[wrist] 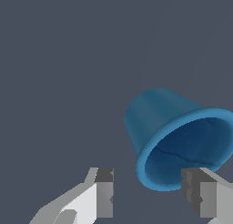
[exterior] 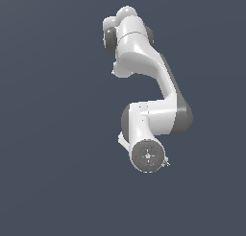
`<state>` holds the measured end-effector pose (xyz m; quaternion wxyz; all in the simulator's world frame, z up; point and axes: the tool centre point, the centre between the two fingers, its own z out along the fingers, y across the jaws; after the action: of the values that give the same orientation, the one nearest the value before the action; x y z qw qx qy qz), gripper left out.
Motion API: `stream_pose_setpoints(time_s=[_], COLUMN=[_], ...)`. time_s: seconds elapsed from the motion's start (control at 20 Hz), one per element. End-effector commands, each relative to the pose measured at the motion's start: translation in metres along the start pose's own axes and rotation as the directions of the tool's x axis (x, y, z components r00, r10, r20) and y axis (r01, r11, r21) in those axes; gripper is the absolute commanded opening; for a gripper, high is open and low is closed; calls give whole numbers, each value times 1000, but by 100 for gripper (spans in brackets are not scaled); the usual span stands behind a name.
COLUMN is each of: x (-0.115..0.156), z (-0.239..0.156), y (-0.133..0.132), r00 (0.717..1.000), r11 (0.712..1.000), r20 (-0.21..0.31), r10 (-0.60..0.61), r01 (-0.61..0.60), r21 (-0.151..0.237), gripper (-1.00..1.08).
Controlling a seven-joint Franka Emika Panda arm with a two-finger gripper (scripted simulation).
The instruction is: Pick up the object and move it to a goal position.
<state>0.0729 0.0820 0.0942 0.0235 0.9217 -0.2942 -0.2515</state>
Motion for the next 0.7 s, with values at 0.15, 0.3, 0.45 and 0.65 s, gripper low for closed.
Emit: stream_pose_setpoints(time_s=[0.15, 0.3, 0.45, 0.65], x=[0, -1, -1, -1], z=[1, 1, 4, 10], y=[0, 0, 0, 0], r00=[1000, 1000, 1000, 1000], r11=[1000, 1000, 1000, 1000], r20=[2, 2, 2, 3], r10=[3, 3, 3, 3], r01=[-3, -3, -3, -3], r21=[-1, -1, -1, -1], gripper=[28, 28, 28, 28])
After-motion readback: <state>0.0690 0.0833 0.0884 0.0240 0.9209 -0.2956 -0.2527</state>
